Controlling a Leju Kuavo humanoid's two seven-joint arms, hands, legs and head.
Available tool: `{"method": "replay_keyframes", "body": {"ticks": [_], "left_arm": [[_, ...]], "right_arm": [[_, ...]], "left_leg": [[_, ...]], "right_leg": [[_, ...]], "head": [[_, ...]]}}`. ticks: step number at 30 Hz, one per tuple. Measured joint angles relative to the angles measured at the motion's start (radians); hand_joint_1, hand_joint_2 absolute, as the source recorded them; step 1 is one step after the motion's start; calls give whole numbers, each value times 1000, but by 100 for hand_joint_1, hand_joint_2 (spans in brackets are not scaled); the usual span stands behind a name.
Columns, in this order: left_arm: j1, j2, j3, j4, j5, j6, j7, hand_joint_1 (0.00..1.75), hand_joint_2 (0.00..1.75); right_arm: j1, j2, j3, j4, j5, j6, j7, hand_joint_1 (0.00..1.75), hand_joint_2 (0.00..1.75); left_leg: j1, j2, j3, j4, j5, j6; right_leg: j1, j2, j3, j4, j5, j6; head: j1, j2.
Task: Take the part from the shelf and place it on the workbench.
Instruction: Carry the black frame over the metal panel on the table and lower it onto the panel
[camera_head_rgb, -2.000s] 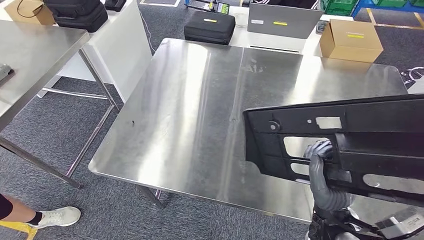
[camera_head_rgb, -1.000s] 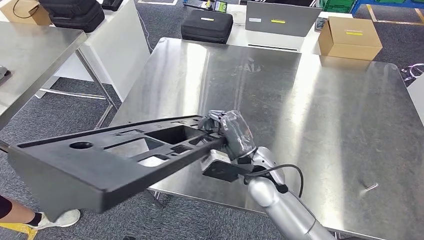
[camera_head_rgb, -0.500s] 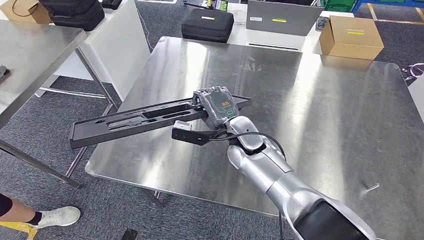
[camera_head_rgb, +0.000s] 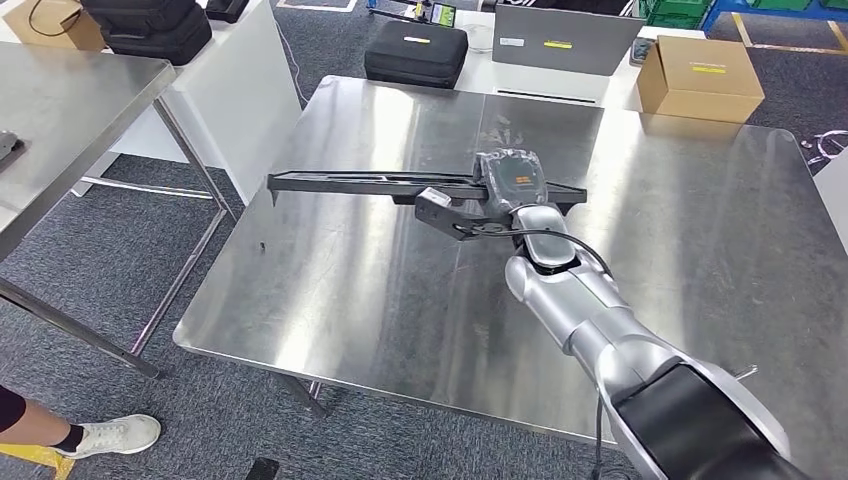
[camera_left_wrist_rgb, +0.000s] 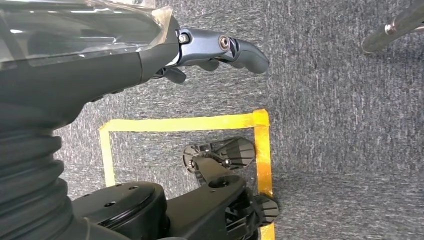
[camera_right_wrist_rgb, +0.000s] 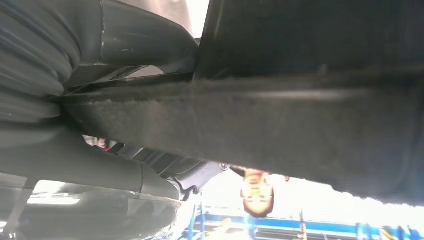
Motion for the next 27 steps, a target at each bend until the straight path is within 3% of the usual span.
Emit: {"method": "replay_keyframes", "body": {"ticks": [5,13,17,18,22,27], "left_arm": [[1,3,-9,0,-6,-9,4,0,175],[4,10,-17,0,-7,-13,4,0,175],[4,11,-17,0,-7,-12,5,0,175],[4,11,-17,0,-7,-9,7,0,175],[2,11,-22,0,-12,7,24,0,0],[0,11,-30,0,-13,5,33,0,0]], "right_arm": [[-20,-52,-12,32,33,10,61,166,175],[-33,-107,-29,66,38,11,57,166,175],[-33,-112,-29,75,40,11,55,0,0],[-33,-113,-29,77,42,11,53,0,0],[-32,-115,-28,80,66,11,39,0,0],[-33,-111,-27,82,73,23,22,0,0]], "left_leg": [[0,-3,0,0,0,0],[0,0,2,0,0,0],[0,0,3,0,0,0],[0,0,3,0,0,0],[0,0,3,0,0,0],[0,0,3,0,0,0]], "right_leg": [[0,-2,2,0,0,0],[0,-1,3,0,0,0],[0,-1,3,0,0,0],[0,-1,4,0,0,0],[0,-1,4,0,0,0],[0,-1,4,0,0,0]], "head": [[0,0],[0,0],[0,0],[0,0],[0,0],[0,0]]}}
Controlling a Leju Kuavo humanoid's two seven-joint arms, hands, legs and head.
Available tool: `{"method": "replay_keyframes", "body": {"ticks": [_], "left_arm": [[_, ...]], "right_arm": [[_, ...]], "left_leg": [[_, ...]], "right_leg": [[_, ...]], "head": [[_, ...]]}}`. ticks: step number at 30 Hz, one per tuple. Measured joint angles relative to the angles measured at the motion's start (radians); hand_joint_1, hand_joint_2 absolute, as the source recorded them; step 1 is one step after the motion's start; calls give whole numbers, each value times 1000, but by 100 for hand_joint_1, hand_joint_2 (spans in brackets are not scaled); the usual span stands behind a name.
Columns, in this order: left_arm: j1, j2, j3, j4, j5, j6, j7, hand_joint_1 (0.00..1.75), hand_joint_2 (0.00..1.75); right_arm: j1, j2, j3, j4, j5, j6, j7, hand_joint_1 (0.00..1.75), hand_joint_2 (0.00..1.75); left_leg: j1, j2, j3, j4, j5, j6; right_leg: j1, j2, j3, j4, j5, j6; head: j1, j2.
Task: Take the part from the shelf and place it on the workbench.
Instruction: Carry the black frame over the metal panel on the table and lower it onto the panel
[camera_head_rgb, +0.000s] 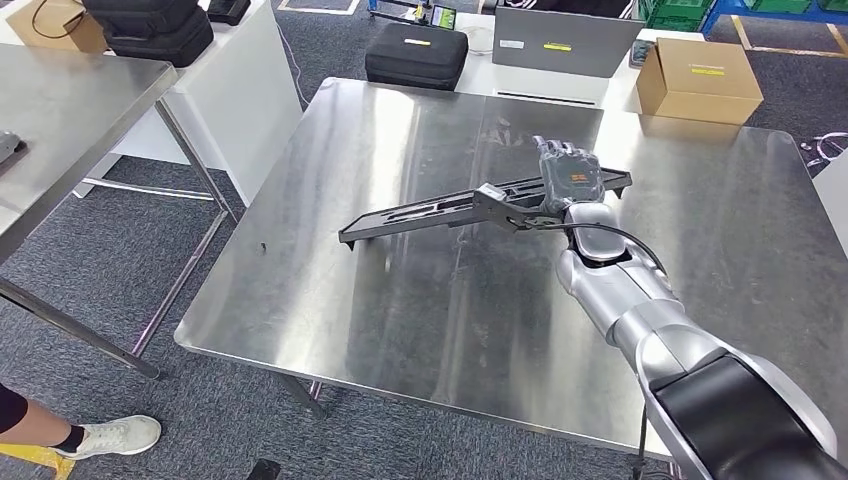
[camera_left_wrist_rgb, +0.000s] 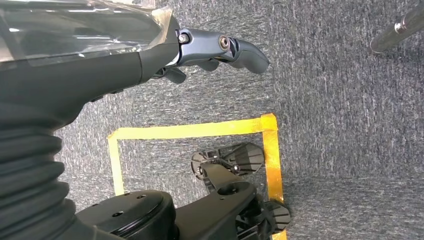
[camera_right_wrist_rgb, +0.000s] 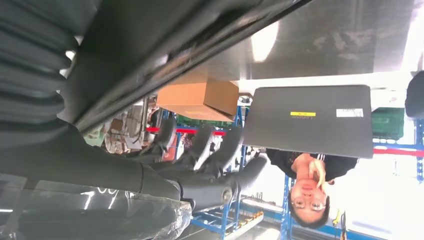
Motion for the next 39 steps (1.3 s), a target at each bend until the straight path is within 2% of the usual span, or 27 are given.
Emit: {"method": "replay_keyframes", "body": {"ticks": [13,17,26,35,39], "left_arm": [[-1,0,-14,0,3,-7,6,0,0],[-2,1,-17,0,4,-12,7,0,0],[-2,1,-18,0,17,-15,7,0,0],[-2,-1,-18,0,26,2,5,0,0],[-2,-6,-18,0,33,22,1,0,0]], "right_arm": [[-7,33,-19,0,-24,18,-86,0,0],[-29,52,-17,-1,-4,84,-127,0,0],[-111,105,-11,-41,10,182,-146,0,0],[-143,123,-1,-91,7,155,-154,0,0],[-141,129,-13,-117,-86,144,-192,0,0]], "left_leg": [[0,0,1,0,0,0],[0,0,2,0,0,0],[0,1,3,0,0,0],[0,0,3,0,0,0],[0,0,4,0,0,0]], "right_leg": [[0,0,1,0,0,0],[0,0,2,0,0,0],[0,0,2,0,0,0],[0,0,3,0,0,0],[0,0,4,0,0,0]], "head": [[0,0],[0,0],[0,0],[0,0],[0,0]]}}
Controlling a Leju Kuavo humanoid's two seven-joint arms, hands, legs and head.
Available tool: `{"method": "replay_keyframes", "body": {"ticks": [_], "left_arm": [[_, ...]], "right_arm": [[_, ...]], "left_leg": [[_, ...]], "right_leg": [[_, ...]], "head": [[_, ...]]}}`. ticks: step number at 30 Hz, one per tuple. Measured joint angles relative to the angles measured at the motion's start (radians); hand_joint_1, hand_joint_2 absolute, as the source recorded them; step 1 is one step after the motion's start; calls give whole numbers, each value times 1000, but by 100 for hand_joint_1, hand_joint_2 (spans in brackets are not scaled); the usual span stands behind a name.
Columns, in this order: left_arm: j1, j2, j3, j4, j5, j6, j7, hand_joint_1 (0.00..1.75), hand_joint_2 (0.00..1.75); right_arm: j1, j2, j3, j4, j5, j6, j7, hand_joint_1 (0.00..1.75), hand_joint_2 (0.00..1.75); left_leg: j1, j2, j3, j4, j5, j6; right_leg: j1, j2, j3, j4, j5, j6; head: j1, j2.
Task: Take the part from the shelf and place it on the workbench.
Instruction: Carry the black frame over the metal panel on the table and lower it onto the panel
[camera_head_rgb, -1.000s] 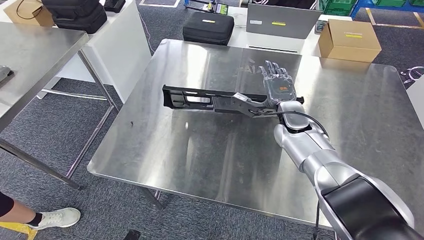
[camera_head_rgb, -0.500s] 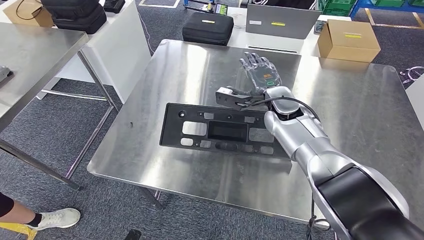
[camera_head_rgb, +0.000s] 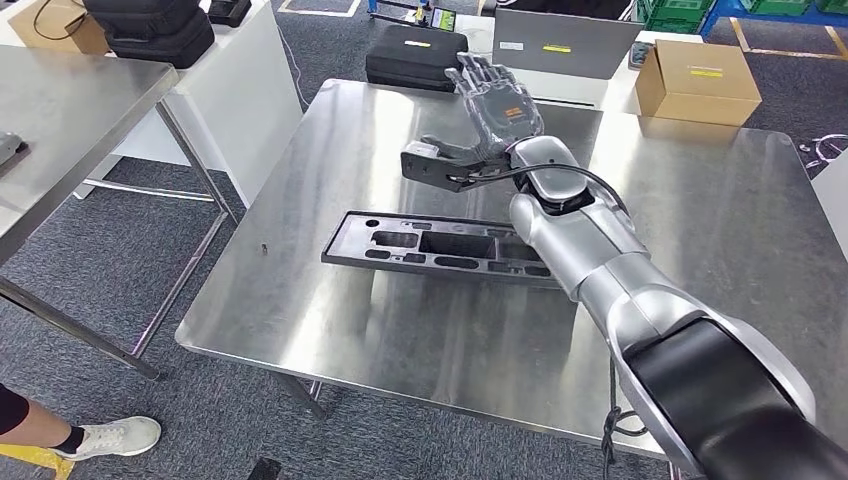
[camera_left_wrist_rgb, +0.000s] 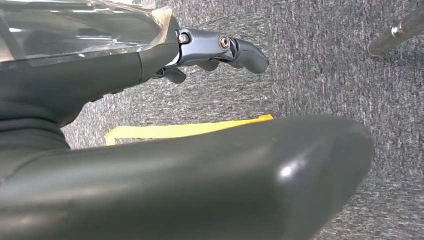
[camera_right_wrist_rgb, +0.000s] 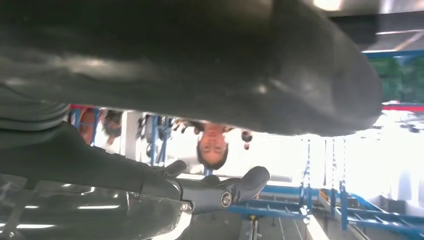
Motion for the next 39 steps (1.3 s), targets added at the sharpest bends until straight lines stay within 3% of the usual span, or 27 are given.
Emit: {"method": "replay_keyframes", "body": {"ticks": [3,7,12,14,16,23,28,33,39], "left_arm": [[0,-3,0,0,5,4,-1,0,0],[1,-3,0,0,9,4,-3,0,0],[3,-2,-4,1,13,0,-17,0,0],[4,-1,-10,1,14,-3,-22,0,0],[7,0,-15,1,17,-3,-26,0,0],[19,1,-19,2,45,15,-43,0,0],[33,1,-19,5,58,30,-49,0,0],[34,1,-19,8,62,32,-49,0,0],[44,0,-14,10,85,56,-57,0,0]], "right_arm": [[19,16,-62,-34,-217,58,-70,0,0],[78,40,-198,-126,-612,272,-150,0,0],[194,39,-301,-319,-1228,560,-137,0,0],[254,20,-297,-418,-1476,607,-125,0,0],[309,-6,-284,-509,-1612,619,-124,0,0],[492,-99,-230,-808,-1753,671,-193,0,0],[630,-158,-224,-1014,-1735,675,-237,0,0],[683,-186,-222,-1102,-1717,675,-250,0,0],[854,-215,-235,-1238,-1579,675,-340,0,0]], "left_leg": [[0,0,0,0,0,0],[0,0,0,0,0,0],[0,-1,0,0,0,0],[0,-1,0,0,0,0],[-1,-1,0,0,0,0],[-1,-1,0,0,-1,0],[-1,0,0,0,-2,0],[-1,0,1,0,-2,0],[-1,-1,1,0,-2,0]], "right_leg": [[0,0,0,0,0,0],[0,0,0,0,0,0],[0,0,0,0,0,0],[0,-1,0,0,0,0],[0,0,0,0,0,0],[0,-1,0,-1,0,0],[0,0,0,-1,0,0],[0,0,0,-1,0,0],[0,-1,1,-1,-1,-1]], "head": [[0,0],[0,0],[0,0],[0,0],[0,0],[0,0],[0,0],[0,0],[0,0]]}}
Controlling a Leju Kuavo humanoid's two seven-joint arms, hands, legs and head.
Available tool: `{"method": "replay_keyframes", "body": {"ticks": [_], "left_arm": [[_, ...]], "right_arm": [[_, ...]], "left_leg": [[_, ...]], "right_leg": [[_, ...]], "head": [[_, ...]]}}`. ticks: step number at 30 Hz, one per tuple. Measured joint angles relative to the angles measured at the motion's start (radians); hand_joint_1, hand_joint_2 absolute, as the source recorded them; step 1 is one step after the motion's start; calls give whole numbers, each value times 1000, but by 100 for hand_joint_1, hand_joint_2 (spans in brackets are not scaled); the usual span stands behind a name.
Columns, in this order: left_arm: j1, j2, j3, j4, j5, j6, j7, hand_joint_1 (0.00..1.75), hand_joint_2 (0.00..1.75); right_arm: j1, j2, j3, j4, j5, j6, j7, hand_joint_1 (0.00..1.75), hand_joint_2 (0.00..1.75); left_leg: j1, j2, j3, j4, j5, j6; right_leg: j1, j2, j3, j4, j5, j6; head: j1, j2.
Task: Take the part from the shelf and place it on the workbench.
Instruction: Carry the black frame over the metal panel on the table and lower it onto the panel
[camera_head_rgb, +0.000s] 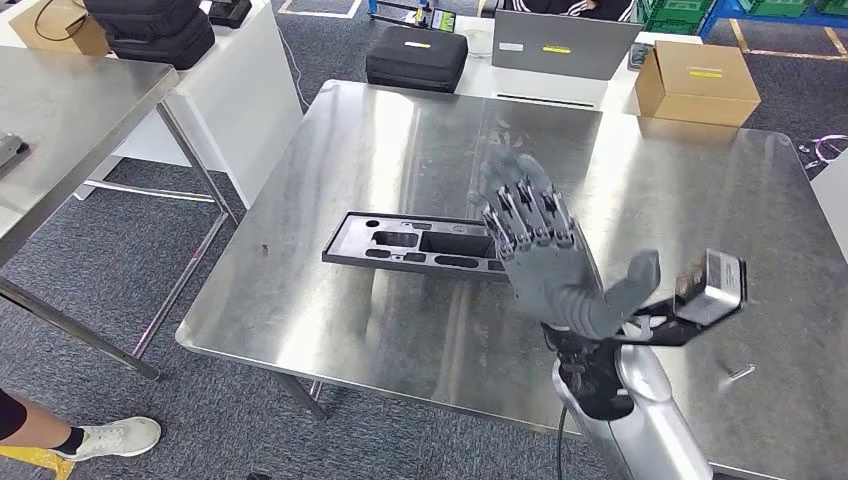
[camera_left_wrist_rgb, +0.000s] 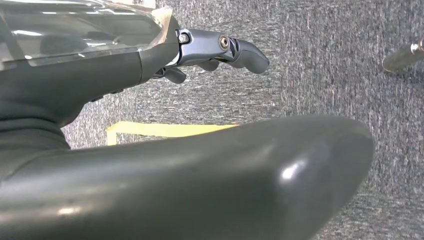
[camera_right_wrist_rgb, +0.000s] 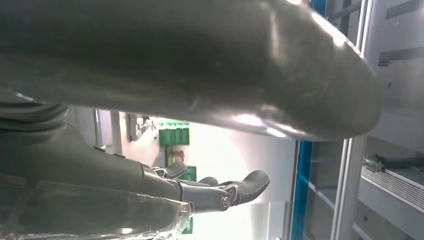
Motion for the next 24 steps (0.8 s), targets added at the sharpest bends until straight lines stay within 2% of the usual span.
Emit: {"method": "replay_keyframes", "body": {"ticks": [5,13,15,17,19,21,22,23,24], "left_arm": [[9,-1,6,1,12,17,-19,0,0],[8,-2,8,1,3,18,-21,0,0],[8,-2,8,1,2,17,-20,0,0],[6,-3,8,1,1,16,-19,0,0],[4,-6,8,1,0,15,-18,0,0],[4,-8,8,1,-2,14,-17,0,0],[5,-10,8,1,-2,14,-16,0,0],[6,-11,8,1,-2,13,-15,0,0],[6,-11,8,1,-2,13,-15,0,0]], "right_arm": [[162,-9,-31,-103,74,-19,-47,0,0],[272,-5,-97,-181,92,-44,-50,0,0],[283,-3,-106,-191,92,-44,-50,0,0],[291,-2,-115,-201,92,-44,-50,0,0],[297,-1,-124,-208,91,-44,-50,0,0],[302,-1,-129,-210,92,-43,-50,0,0],[306,-1,-132,-210,92,-42,-50,0,0],[310,-1,-134,-210,93,-41,-50,0,0],[313,-1,-136,-210,94,-41,-50,0,0]], "left_leg": [[0,1,-2,0,-2,1],[-3,1,-4,9,-8,13],[-6,1,-4,10,-5,20],[-2,4,3,-9,13,31],[7,9,9,-35,34,40],[12,13,6,-42,42,41],[13,15,3,-42,43,38],[15,16,1,-42,45,35],[19,17,-1,-42,47,31]], "right_leg": [[0,0,-1,0,0,0],[-7,1,2,-3,1,3],[-8,1,4,-7,6,10],[-4,1,5,-11,7,20],[1,0,-17,37,-27,20],[-3,-1,-70,161,-88,15],[-6,-1,-93,220,-109,18],[-11,-2,-103,252,-116,26],[-16,-2,-91,239,-106,39]], "head": [[0,0],[0,0],[-1,0],[0,0],[3,0],[7,0],[7,0],[7,0],[7,0]]}}
